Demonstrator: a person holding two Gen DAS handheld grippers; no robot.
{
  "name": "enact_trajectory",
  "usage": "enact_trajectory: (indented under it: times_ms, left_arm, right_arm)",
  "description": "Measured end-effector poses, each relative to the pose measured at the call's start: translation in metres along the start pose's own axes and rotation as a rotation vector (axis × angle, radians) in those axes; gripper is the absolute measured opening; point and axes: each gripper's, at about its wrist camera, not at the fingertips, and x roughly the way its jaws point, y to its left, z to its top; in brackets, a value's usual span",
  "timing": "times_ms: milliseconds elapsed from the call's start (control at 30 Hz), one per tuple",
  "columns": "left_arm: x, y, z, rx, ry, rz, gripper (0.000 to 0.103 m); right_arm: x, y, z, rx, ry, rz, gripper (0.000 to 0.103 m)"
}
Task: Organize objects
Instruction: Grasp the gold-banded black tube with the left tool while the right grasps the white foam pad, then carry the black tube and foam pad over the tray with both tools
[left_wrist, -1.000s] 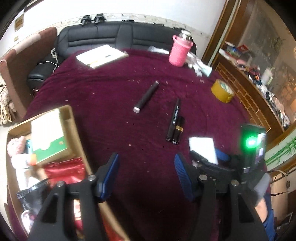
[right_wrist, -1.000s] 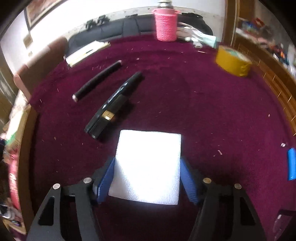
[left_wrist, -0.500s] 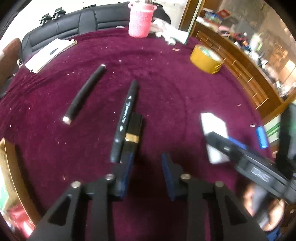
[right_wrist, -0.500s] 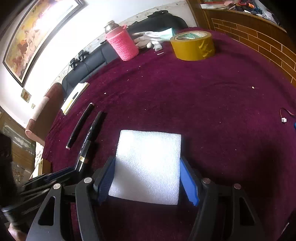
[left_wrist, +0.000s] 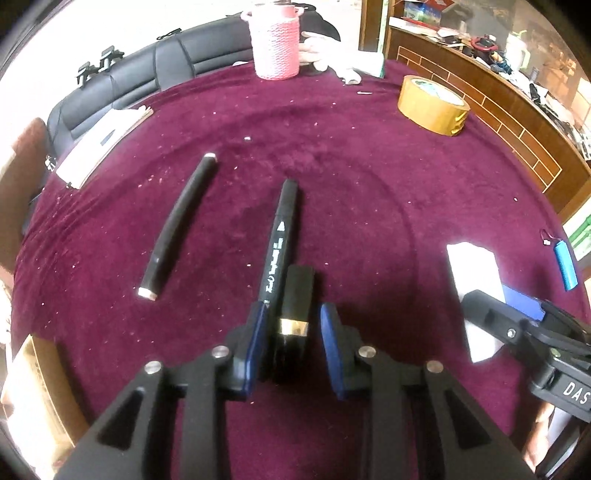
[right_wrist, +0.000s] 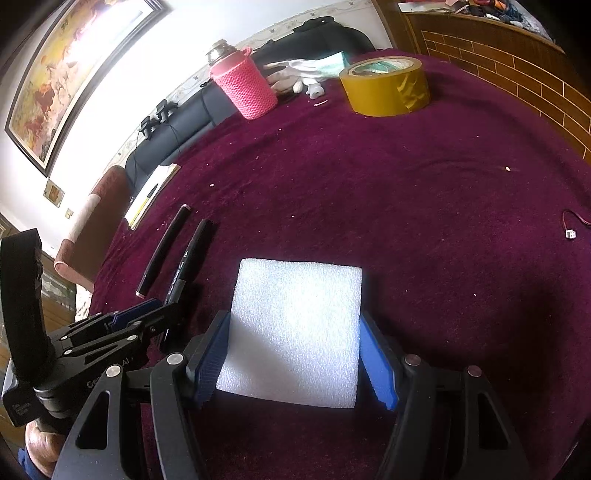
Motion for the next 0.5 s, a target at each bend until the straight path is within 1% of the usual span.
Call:
enact_trajectory:
  times_ms: [33, 100, 133, 200, 233, 267, 333, 400, 433, 467, 500]
  left_arm:
    - [0.000, -0.002, -0.001, 0.004, -0.001, 0.003, 0.028]
    - [-0.003, -0.007, -0.005, -0.012, 0.005, -0.045, 0.028]
    - [-0.003, -0.011, -0.007, -0.002, 0.014, -0.065, 0.027]
    - [0.002, -0.018, -0.010, 0.032, 0.023, -0.027, 0.028]
    - [0.005, -0.018, -0.010, 0.035, 0.025, -0.006, 0.027]
    - [0.009, -0.015, -0.010, 0.025, 0.031, -0.001, 0.027]
    - [0.011, -0.005, -0.009, -0.018, 0.026, -0.039, 0.028]
    - [0.011, -0.003, -0.008, -0.031, 0.022, -0.055, 0.027]
    - [0.011, -0.004, -0.009, -0.032, 0.013, -0.051, 0.024]
    - [0.011, -0.006, -0.009, -0.031, 0.000, -0.033, 0.019]
    - [0.011, -0.008, -0.011, -0.034, -0.013, -0.015, 0.017]
  right_arm:
    - [0.000, 0.000, 0.000, 0.000, 0.000, 0.000, 0.072]
    - [0.000, -0.001, 0.001, 0.003, 0.001, 0.002, 0.072]
    - [0.000, -0.001, 0.001, 0.004, 0.000, 0.001, 0.072]
    - [0.000, 0.000, 0.001, 0.002, -0.001, -0.001, 0.072]
    - [0.000, -0.001, 0.001, 0.002, -0.001, -0.001, 0.072]
    - [0.000, -0.001, 0.001, 0.004, 0.000, 0.001, 0.072]
    - [0.000, -0.001, 0.001, 0.011, 0.000, 0.004, 0.072]
    - [0.001, 0.000, 0.001, 0.005, 0.000, -0.001, 0.072]
    - [0.001, 0.001, 0.000, 0.000, 0.000, -0.003, 0.072]
    - [0.001, 0.002, 0.000, -0.002, 0.001, -0.003, 0.072]
    - [0.001, 0.002, 0.000, -0.002, 0.001, -0.003, 0.072]
